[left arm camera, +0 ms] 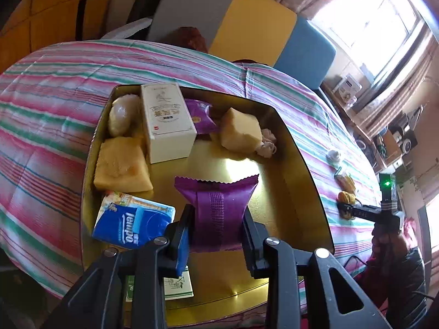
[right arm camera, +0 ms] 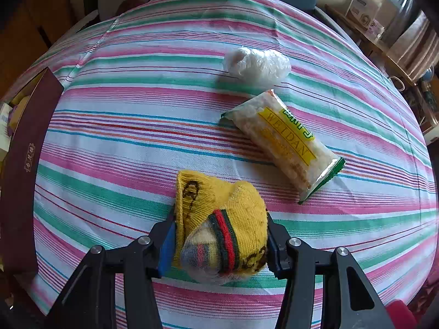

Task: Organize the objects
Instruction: 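Lower the purple packet into the tray and open the left tool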

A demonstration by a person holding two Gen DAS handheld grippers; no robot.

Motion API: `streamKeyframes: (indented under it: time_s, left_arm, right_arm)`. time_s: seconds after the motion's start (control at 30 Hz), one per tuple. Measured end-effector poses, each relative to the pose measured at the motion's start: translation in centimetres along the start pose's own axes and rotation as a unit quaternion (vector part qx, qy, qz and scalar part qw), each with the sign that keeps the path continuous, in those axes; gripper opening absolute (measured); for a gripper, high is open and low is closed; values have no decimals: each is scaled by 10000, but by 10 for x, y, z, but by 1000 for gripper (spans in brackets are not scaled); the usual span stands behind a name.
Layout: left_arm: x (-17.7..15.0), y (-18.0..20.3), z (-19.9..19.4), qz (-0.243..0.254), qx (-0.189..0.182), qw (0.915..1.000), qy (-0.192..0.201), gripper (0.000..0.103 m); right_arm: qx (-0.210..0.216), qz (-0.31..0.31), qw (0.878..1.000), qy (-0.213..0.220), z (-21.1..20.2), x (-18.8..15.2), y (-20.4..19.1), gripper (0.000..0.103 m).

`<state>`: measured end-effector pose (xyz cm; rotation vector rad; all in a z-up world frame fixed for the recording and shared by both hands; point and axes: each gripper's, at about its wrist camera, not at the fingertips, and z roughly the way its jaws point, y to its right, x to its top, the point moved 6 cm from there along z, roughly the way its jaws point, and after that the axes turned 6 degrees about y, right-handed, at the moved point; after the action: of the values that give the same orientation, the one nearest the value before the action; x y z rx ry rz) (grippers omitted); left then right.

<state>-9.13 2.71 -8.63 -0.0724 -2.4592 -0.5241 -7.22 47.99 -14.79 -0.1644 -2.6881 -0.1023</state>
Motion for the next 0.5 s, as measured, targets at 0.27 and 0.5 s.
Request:
streamKeyframes:
  time_s: [0.27, 0.5]
  left_arm:
    - [20, -5, 39, 179, 537, 9982, -174, 32]
    - [26, -27, 65, 333, 1239, 9911, -360, 35]
  right_arm:
    - [-20, -10, 10000, 2, -3, -1, -3, 54]
    - [-18, 4, 10000, 1, -4, -1, -5, 55]
